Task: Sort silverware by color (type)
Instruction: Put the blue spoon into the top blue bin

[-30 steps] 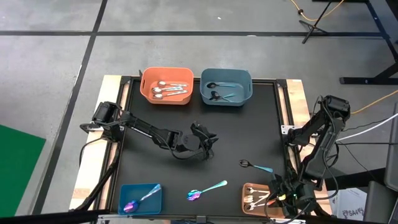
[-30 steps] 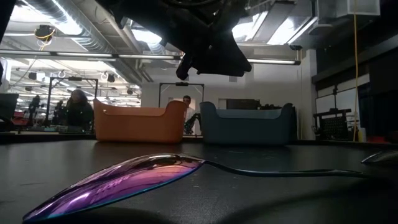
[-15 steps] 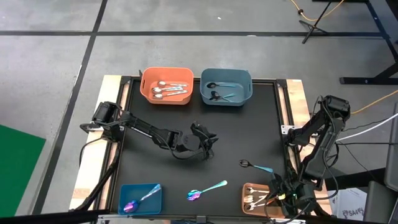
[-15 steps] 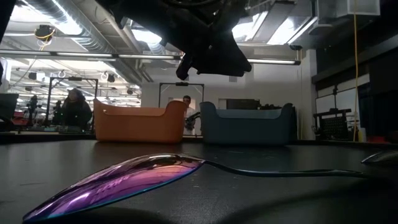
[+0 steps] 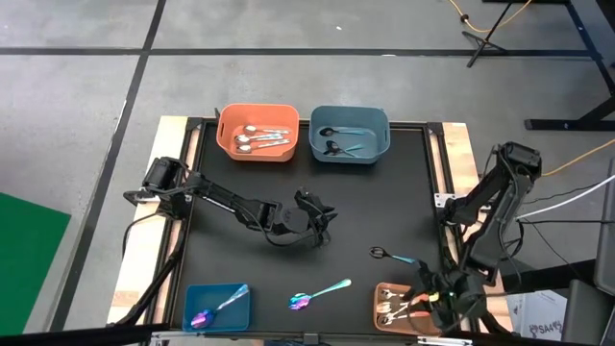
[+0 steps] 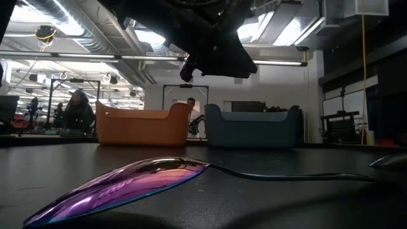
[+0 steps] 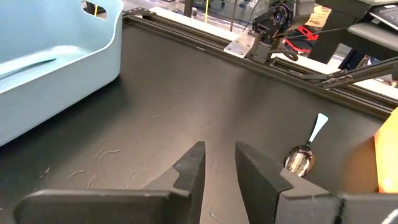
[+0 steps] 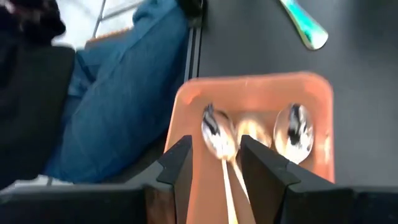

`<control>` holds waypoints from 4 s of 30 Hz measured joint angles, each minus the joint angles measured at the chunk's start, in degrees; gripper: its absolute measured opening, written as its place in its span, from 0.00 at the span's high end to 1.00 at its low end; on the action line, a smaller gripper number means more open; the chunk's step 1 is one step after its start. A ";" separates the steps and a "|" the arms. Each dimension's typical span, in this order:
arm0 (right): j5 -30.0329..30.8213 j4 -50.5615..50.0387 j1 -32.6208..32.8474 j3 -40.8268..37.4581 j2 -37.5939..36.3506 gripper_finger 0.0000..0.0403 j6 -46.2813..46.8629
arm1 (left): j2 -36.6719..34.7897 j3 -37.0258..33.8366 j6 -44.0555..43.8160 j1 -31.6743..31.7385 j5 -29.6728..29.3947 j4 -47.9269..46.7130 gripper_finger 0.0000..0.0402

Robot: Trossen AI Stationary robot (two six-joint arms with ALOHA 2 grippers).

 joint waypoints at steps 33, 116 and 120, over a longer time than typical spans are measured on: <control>-0.23 -28.63 -23.18 0.02 -8.11 0.70 -11.42 | 0.00 0.00 0.01 0.00 -0.02 -0.02 0.79; -9.39 -8.88 -23.65 -14.21 1.00 0.87 -7.32 | 0.02 0.00 0.00 0.00 -0.02 -0.06 0.79; -8.73 -8.93 -23.65 -14.21 1.00 0.96 -7.32 | 0.02 0.00 0.02 0.00 -0.02 -0.06 0.79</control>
